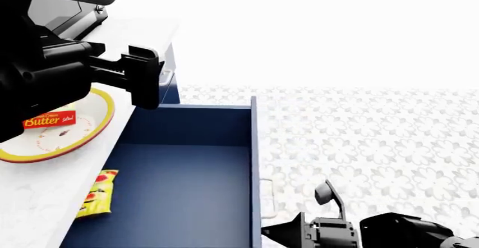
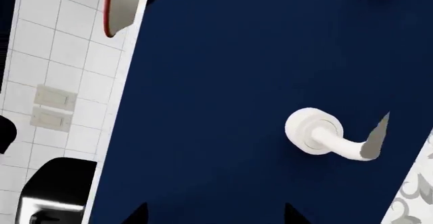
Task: Place the bar in the bowl and close the drawer.
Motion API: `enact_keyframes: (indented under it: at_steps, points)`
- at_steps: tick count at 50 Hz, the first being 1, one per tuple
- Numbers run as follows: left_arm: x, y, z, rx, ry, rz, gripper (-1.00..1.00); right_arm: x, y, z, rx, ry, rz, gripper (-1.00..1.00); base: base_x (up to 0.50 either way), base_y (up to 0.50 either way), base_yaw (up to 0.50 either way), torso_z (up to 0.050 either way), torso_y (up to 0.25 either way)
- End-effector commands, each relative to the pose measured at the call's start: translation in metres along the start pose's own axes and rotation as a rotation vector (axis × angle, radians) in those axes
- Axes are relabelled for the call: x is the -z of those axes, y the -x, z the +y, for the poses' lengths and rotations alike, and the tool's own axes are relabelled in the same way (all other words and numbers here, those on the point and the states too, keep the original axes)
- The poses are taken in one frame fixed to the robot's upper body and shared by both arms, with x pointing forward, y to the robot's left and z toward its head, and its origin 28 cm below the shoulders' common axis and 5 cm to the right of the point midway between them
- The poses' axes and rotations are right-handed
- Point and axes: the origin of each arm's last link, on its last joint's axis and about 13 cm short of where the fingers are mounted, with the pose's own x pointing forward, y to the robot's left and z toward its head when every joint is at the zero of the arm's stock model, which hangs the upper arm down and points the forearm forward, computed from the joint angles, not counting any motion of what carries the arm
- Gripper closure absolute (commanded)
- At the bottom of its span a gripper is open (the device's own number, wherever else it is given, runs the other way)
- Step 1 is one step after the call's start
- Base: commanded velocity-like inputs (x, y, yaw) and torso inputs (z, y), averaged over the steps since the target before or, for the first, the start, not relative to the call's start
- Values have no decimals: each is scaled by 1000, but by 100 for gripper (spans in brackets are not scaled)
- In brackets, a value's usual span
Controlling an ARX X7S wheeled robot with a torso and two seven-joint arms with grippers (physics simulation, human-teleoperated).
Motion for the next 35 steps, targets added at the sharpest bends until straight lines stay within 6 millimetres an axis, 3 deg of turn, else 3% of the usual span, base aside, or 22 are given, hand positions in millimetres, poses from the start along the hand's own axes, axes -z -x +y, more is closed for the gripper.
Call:
enact_keyframes:
  at_steps: [1, 24, 35]
  points:
    - [0, -1, 0, 2, -1, 1, -100, -15, -35, 15, -138, -2, 31, -100, 0, 0, 0, 0, 0]
    - [2, -2, 2, 3, 3, 3, -100, -44, -68, 7, -42, -35, -6, -100, 0, 0, 0, 0, 0]
    - [3, -3, 4, 4, 10, 5, -100, -44, -87, 10, -45, -39, 65, -100, 0, 0, 0, 0, 0]
